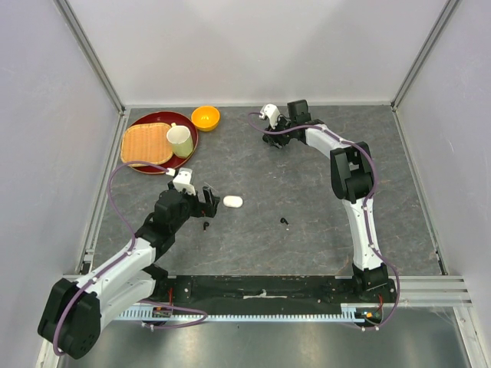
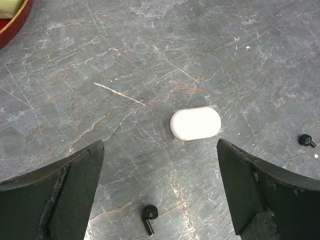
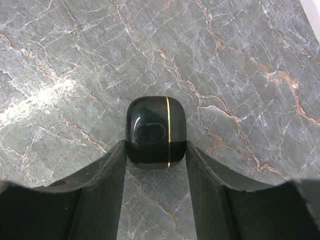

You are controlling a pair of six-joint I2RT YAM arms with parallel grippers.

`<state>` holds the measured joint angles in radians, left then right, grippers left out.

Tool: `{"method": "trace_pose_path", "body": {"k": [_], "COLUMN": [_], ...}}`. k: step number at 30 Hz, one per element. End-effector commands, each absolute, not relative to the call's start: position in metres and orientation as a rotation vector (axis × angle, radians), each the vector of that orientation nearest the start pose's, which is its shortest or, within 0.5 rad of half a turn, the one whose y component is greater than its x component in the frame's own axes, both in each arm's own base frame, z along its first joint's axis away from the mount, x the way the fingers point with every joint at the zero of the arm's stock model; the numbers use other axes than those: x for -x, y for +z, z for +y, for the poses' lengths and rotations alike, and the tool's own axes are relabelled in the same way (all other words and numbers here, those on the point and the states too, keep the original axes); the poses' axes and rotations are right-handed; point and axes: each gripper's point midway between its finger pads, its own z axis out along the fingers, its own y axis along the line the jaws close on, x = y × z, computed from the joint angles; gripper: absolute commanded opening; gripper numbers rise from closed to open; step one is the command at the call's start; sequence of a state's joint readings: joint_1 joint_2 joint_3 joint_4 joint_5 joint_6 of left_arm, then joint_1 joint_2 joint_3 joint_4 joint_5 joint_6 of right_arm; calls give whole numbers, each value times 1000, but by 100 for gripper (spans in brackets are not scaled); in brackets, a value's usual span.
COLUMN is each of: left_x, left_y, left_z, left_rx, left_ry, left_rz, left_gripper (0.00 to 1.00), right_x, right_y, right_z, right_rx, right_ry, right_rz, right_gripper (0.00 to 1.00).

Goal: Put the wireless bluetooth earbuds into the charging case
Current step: Pick up the charging case at the center of the board, then open the charging case.

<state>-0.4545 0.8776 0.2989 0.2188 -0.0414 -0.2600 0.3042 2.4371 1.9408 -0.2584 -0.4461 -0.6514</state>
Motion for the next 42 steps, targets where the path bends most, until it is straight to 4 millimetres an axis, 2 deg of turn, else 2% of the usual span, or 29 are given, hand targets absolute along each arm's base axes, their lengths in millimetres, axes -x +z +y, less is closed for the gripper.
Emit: {"method": "trace_pose_path", "body": {"k": [1,2,6,9,10,12,13,17,18,20,21,22,23,24,25,26,27,28,29,30,31,32,33,34,35,37,38,40,42], "left_x": [-286,-286,-286,-288,-289,-288,-289,-287,-289,-287,-286,-286,-283,-283,-282,-281,-281,-280,-278,-277,-275,-274,-273,-272,-272,-274,-275,-276,-279], "left_y": [130,130,130,135,138,142,149,151,158,164,165,167,172,175,177,179,181,182,183,181,182,182,180,179,179,174,173,177,185], "left_z": [-144,-144,-144,-141,-142,-144,-144,-140,-140,-139,-139,-140,-144,-146,-147,-149,-151,-154,-157,-159,-164,-166,-167,-168,-168,-170,-170,-180,-186], "left_rx": [-197,-197,-208,-188,-188,-208,-211,-264,-266,-263,-257,-248,-246,-236,-228,-205,-193,-189,-169,-167,-177,-158,-146,-131,-90,-35,10,19,31], "left_ry": [-445,-447,-441,-435,-442,-447,-447,-403,-398,-401,-408,-416,-455,-475,-492,-519,-539,-565,-601,-623,-653,-679,-694,-707,-735,-763,-793,-866,-910], "left_rz": [1874,1874,1871,1860,1851,1850,1837,1861,1851,1847,1843,1830,1811,1791,1782,1775,1769,1770,1770,1776,1772,1778,1786,1794,1806,1842,1860,1884,1891], "left_gripper": [100,100,100,100,100,100,100,100,100,100,100,100,100,100,100,100,100,100,100,100,100,100,100,100,100,100,100,100,100], "right_x": [-570,-570,-565,-559,-557,-553,-554,-552,-550,-535,-532,-519,-512,-507,-492,-484,-476,-457,-445,-437,-421,-412,-405,-393,-385,-368,-360,-349,-335], "right_y": [13,14,17,20,22,30,34,56,70,71,88,82,85,99,89,90,107,91,108,111,98,119,122,116,135,135,152,155,174], "right_z": [237,237,241,243,246,250,252,261,262,267,266,266,269,268,265,265,265,261,263,264,261,262,263,260,261,259,261,261,266], "right_rx": [1249,1249,1227,1214,1225,1229,1215,1144,1133,1135,1132,1144,1152,1144,1149,1139,1121,1138,1130,1132,1139,1125,1125,1130,1124,1143,1146,1155,1161], "right_ry": [366,373,406,442,452,436,422,442,442,470,463,470,471,450,454,456,451,479,485,487,503,508,512,523,515,499,477,454,449], "right_rz": [1932,1932,1949,1973,1962,1945,1942,1963,1952,1968,1945,1967,1965,1953,1992,2004,1986,2022,1992,1980,1986,1934,1914,1909,1857,1846,1795,1764,1692], "right_gripper": [53,46,41,30,18,8,8,7,6,5,4,3,2,2,2,2,1,1,1,1,0,0,0,0,0,0,0,0,0]}}
